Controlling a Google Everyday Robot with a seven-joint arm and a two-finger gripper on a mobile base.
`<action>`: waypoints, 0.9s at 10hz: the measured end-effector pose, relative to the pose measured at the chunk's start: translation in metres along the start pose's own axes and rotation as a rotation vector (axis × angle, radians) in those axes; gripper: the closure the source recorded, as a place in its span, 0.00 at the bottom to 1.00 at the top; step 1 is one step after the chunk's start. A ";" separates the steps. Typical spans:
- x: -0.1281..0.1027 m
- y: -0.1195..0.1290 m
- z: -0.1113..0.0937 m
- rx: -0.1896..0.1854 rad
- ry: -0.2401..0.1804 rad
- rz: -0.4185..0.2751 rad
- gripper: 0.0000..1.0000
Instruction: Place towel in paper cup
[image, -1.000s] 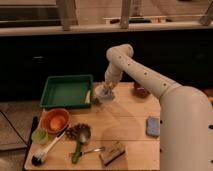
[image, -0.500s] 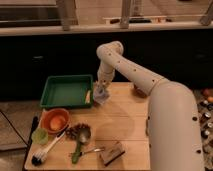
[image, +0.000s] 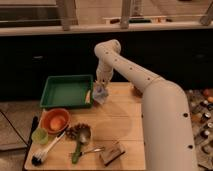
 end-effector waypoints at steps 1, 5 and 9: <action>0.002 0.002 0.000 -0.003 0.000 0.005 0.49; 0.006 0.001 0.001 -0.009 -0.007 0.001 0.20; 0.005 0.002 0.002 -0.008 -0.011 -0.006 0.20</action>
